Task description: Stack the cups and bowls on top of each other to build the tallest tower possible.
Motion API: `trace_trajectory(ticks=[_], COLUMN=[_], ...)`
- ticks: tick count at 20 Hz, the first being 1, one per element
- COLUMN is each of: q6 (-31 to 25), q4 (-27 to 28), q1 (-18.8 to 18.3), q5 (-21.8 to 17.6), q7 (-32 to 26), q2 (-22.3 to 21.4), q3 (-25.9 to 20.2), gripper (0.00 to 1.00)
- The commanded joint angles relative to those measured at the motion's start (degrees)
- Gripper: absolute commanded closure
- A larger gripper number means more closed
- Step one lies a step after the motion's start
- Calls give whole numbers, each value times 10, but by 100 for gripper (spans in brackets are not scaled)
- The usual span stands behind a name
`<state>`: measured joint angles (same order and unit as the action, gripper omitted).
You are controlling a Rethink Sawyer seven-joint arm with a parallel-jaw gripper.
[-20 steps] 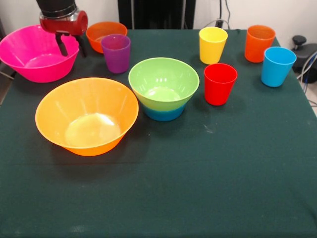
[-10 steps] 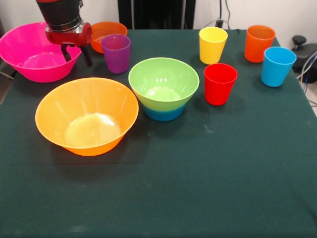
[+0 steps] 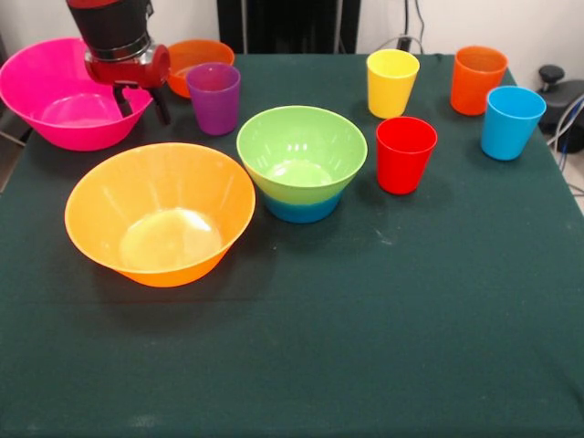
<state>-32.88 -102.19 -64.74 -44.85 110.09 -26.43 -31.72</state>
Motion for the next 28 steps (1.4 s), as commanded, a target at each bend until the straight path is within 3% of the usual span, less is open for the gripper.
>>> trace_trajectory(ticks=[1,11,12,14,15,16,17,28], q6=[11,13,13,10,10,10,10,15], q4=[41,41,41,40,40,40,40,39], q1=[21,29,31,31,31,31,31,30], q5=[-50,-57,-59,-57,-56,-56,-57,-55], q7=[-105,-98,-95,-97,-98,-98,-99,-100], q2=[18,11,9,9,9,8,8,10], q3=[-12,-6,-3,-4,-5,-4,-4,-9], gripper=[0,0,100,100,0,0,100,100])
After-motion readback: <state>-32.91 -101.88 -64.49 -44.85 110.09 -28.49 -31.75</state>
